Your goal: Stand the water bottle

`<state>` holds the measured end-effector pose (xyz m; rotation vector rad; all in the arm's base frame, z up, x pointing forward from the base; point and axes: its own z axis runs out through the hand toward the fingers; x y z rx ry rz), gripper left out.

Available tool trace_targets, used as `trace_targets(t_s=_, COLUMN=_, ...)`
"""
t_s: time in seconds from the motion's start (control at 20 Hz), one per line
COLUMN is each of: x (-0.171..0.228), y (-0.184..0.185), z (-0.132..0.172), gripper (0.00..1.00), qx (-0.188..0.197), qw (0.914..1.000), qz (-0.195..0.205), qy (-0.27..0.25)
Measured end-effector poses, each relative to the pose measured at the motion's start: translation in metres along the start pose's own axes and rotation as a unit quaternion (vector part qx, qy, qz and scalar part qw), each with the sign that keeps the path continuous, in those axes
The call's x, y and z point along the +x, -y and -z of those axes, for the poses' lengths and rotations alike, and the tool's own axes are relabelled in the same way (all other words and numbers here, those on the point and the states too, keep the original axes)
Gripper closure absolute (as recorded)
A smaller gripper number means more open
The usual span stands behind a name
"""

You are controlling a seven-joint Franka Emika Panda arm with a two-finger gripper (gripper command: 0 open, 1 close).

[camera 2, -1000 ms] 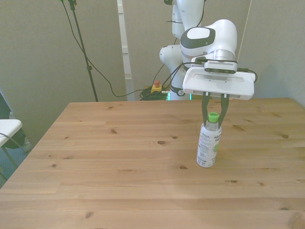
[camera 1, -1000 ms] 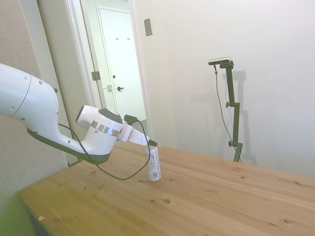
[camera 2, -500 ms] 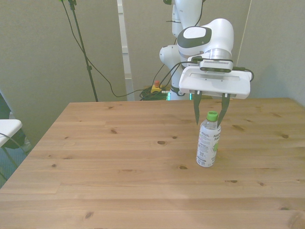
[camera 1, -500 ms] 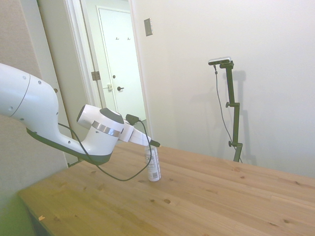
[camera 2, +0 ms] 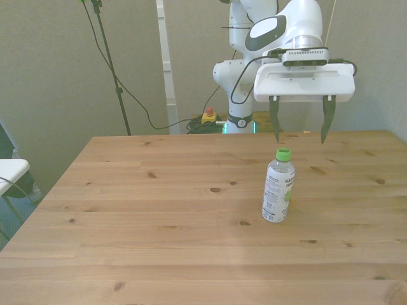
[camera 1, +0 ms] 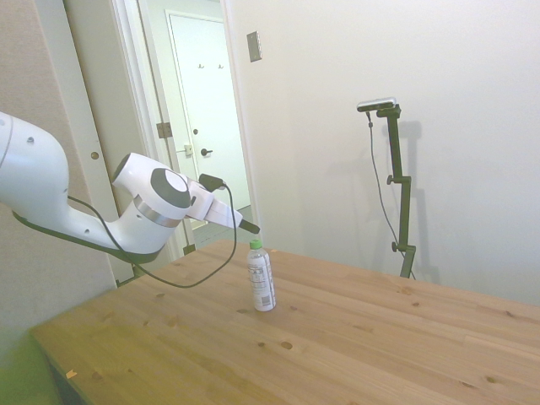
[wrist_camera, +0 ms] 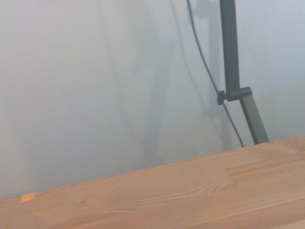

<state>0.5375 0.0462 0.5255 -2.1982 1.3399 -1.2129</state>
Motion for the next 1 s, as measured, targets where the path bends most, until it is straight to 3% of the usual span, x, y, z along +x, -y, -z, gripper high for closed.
trace_targets(t_s=0.35, x=0.054, y=-0.019, z=0.07, gripper=0.0, qx=-0.037, qw=0.9982, qz=0.031, qy=0.035)
trace_targets(t_s=0.55, x=0.057, y=-0.043, z=0.079, gripper=0.0, qx=-0.068, qw=0.9933, qz=0.063, qy=0.07)
trace_targets(t_s=0.8, x=0.046, y=-0.078, z=0.076, gripper=0.0, qx=-0.112, qw=0.9767, qz=0.108, qy=0.148)
trace_targets(t_s=1.0, x=0.056, y=-0.102, z=0.088, gripper=0.0, qx=-0.146, qw=0.962, qz=0.111, qy=0.202)
